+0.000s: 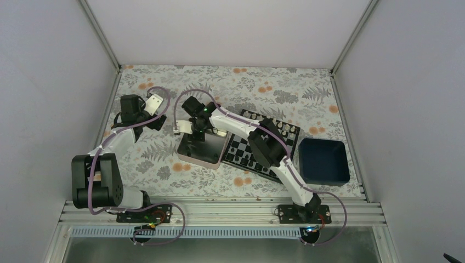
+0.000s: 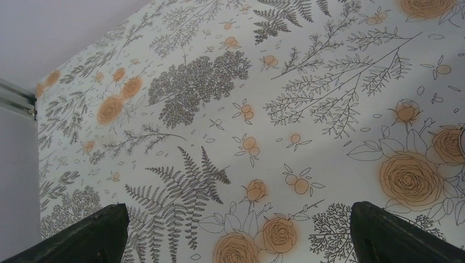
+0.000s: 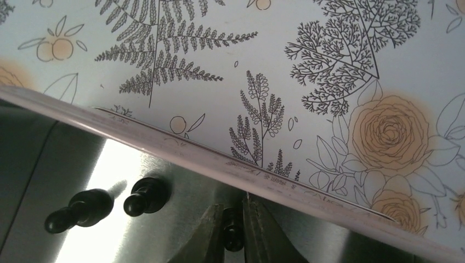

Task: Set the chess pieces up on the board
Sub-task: Pick up the chess piece from the storage box.

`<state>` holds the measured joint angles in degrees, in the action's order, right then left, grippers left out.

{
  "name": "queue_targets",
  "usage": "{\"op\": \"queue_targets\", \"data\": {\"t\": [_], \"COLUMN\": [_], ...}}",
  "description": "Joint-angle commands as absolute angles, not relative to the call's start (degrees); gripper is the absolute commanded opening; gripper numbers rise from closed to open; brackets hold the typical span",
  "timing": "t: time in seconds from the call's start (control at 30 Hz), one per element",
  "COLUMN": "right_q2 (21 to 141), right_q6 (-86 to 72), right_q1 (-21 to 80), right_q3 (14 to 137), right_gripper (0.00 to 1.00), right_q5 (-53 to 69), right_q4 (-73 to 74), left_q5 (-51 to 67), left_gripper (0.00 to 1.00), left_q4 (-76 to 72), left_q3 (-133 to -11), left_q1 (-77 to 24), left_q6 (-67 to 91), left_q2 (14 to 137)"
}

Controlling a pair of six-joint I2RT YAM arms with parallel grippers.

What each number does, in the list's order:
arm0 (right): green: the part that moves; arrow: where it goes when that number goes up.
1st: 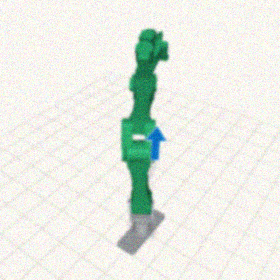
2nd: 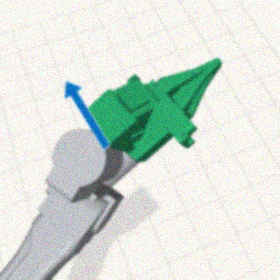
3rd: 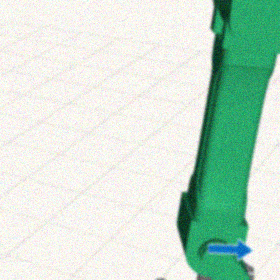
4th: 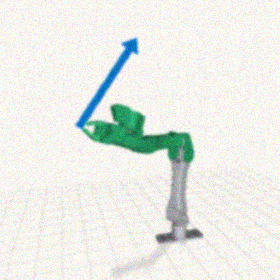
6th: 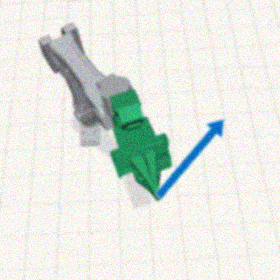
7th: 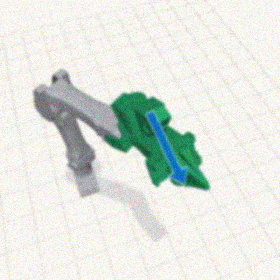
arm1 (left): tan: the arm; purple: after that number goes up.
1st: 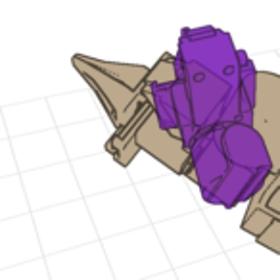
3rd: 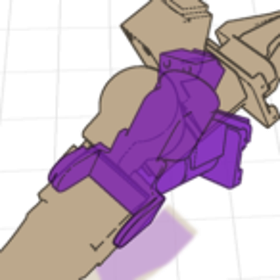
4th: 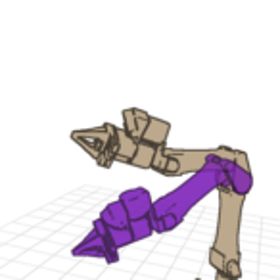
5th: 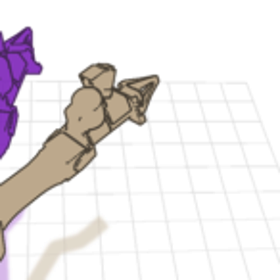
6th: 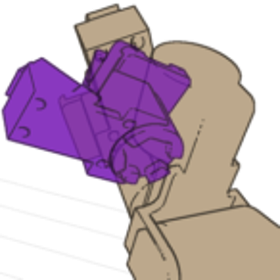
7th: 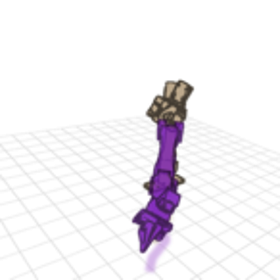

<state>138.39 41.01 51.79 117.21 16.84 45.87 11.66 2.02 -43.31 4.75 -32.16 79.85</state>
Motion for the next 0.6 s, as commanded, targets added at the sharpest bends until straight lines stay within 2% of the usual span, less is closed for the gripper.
{"op": "queue_targets", "data": {"t": [0.0, 0.23, 0.57], "right_q2": [138.07, 130.17, 105.76], "right_q6": [40.52, 40.46, 37.41], "right_q1": [52.59, 52.19, 44.19], "right_q3": [116.38, 109.24, 88.92], "right_gripper": [0.06, 0.04, 0.04], "right_q5": [17.4, 14.57, 14.18], "right_q4": [45.87, 45.68, 43.85], "left_q5": [13.34, 13.34, 11.42], "left_gripper": [1.0, 1.0, 1.0], "left_q4": [1.49, 1.74, 1.43], "left_q3": [-43.51, -43.72, -44.01], "left_q1": [5.09, 5.08, 5.1], "left_q6": [-32.47, -32.32, -32.22], "left_q2": [79.25, 79.15, 79.09]}}
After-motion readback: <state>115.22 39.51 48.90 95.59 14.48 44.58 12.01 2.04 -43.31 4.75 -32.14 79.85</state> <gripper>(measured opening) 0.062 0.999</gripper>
